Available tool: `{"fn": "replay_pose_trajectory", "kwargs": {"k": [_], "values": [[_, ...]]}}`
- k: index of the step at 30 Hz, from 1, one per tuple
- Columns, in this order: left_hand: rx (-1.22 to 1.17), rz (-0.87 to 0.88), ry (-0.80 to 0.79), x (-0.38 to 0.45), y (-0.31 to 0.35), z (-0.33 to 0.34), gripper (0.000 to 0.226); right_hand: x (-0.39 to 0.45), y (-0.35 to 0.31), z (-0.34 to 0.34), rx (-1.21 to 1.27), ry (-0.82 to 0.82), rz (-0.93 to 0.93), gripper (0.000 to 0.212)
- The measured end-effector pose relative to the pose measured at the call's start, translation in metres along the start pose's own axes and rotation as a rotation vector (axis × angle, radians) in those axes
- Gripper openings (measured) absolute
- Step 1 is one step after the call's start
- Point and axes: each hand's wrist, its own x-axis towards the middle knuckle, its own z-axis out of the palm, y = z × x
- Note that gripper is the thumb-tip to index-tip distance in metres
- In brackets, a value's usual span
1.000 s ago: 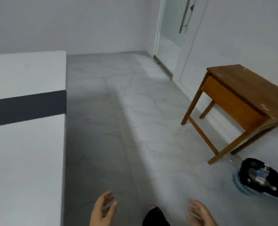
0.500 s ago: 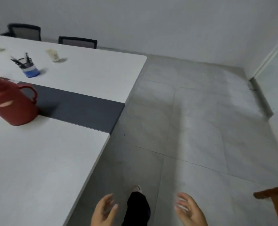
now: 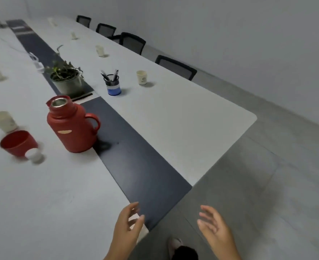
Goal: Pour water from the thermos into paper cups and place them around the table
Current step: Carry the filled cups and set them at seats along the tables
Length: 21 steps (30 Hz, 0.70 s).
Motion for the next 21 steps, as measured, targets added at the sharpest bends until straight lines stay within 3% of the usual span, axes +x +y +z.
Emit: {"fn": "replay_pose_trajectory", "kwargs": {"k": [3,10,16,21], "values": [[-0.002,-0.073,0.168,0.016,0.000,0.002,0.038,0.056,-0.008,0.008,-0.046,-0.179,-0.014,0.052],[0.014,-0.254,0.610,0.025,0.002,-0.038,0.030,0.165,-0.074,0.095,-0.292,-0.742,-0.254,0.030],[0.069,-0.406,0.874,0.002,-0.024,-0.109,0.036,0.176,-0.103,0.223,-0.416,-0.986,-0.325,0.035],[0.268,-0.547,0.936,0.003,-0.061,-0.186,0.041,0.166,-0.113,0.335,-0.474,-1.041,-0.394,0.034]]}}
